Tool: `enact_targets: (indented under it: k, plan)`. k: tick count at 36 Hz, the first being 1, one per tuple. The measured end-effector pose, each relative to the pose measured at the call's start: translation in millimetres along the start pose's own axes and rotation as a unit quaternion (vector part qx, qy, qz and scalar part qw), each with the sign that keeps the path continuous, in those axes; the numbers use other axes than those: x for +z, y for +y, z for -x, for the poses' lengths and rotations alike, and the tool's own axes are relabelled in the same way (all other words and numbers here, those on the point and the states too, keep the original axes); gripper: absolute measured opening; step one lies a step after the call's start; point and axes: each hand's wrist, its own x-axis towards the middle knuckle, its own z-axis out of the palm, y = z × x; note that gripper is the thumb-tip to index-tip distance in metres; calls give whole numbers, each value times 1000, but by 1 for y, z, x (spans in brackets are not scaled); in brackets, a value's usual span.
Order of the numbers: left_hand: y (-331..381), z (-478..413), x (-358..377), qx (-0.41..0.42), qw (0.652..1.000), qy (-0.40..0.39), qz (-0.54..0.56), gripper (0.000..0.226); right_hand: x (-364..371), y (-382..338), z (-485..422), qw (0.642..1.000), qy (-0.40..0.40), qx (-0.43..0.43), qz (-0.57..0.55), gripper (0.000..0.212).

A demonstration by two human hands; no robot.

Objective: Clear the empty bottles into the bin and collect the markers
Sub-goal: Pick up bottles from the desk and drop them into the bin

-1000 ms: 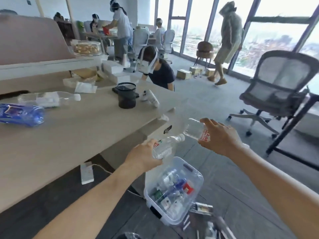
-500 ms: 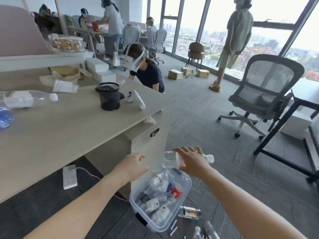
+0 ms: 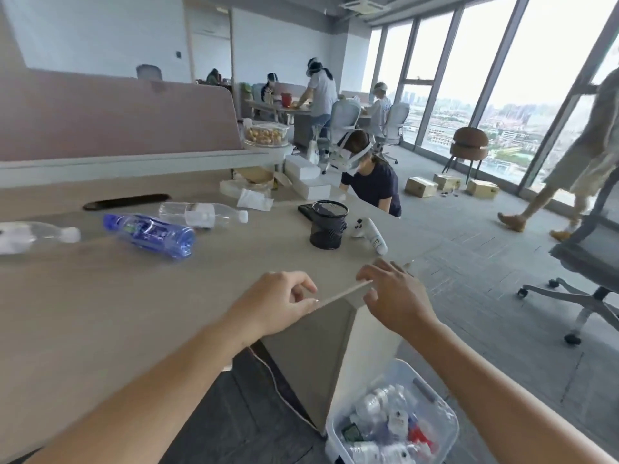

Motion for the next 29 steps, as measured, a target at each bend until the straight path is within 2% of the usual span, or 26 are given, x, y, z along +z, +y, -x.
enact_targets:
  k: [8, 18, 24, 29]
  plan:
    - [-71, 46, -103, -56, 993, 108, -6, 21, -7, -136, -55, 989, 25, -125, -71, 24]
    - [-185, 137, -212, -180, 958, 220, -35, 22, 24, -313, -103, 964, -50, -234, -114, 31]
    - [-253, 188, -263, -269, 920, 264, -110, 28, 38, -392, -117, 948, -72, -283, -127, 36]
    - [-315, 226, -295, -385, 856, 277, -207, 46, 55, -437, -127, 933, -72, -330, -121, 39]
